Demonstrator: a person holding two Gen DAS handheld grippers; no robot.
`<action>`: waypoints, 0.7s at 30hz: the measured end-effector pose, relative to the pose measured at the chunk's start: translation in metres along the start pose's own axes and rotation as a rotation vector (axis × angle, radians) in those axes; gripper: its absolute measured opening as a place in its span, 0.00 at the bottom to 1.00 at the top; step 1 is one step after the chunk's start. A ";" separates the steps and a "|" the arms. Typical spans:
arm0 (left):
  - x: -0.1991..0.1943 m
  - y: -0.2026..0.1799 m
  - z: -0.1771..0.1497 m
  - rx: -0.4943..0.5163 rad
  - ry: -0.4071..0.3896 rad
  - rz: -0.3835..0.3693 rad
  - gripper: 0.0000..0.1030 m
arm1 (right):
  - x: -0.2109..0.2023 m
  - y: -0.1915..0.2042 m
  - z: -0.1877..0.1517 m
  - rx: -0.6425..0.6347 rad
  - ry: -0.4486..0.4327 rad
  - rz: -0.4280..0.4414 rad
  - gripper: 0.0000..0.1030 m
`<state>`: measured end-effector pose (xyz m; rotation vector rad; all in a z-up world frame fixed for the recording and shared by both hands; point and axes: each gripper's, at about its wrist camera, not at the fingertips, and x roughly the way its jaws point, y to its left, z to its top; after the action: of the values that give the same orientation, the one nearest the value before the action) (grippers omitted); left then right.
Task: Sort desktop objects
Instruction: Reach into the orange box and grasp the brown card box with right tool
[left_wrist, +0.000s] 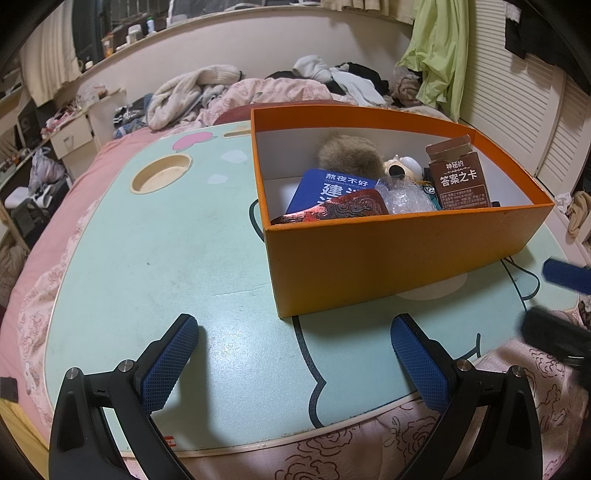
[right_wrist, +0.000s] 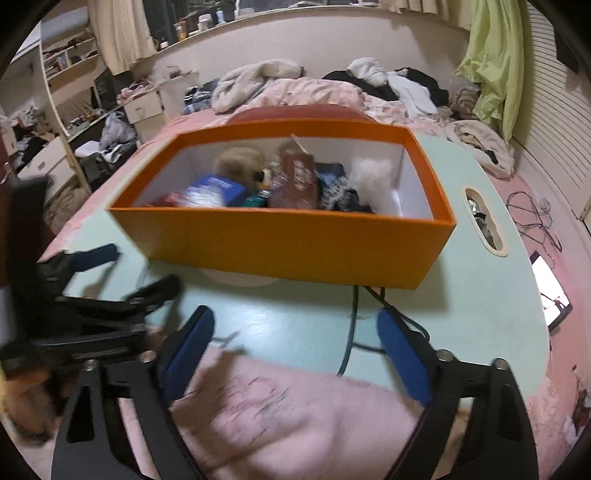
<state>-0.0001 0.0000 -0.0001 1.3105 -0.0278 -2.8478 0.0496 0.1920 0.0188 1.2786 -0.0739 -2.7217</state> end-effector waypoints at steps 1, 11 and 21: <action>0.000 0.000 0.000 0.000 -0.001 0.000 1.00 | -0.011 0.008 0.007 -0.018 -0.005 0.050 0.78; 0.000 0.000 0.000 0.000 -0.001 -0.001 1.00 | 0.023 -0.005 0.102 0.051 0.011 0.002 0.48; 0.000 0.000 0.000 0.000 -0.002 -0.001 1.00 | 0.047 0.007 0.094 0.014 0.072 0.102 0.19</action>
<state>-0.0001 0.0000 -0.0002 1.3086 -0.0274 -2.8499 -0.0511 0.1771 0.0439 1.3369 -0.1471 -2.5922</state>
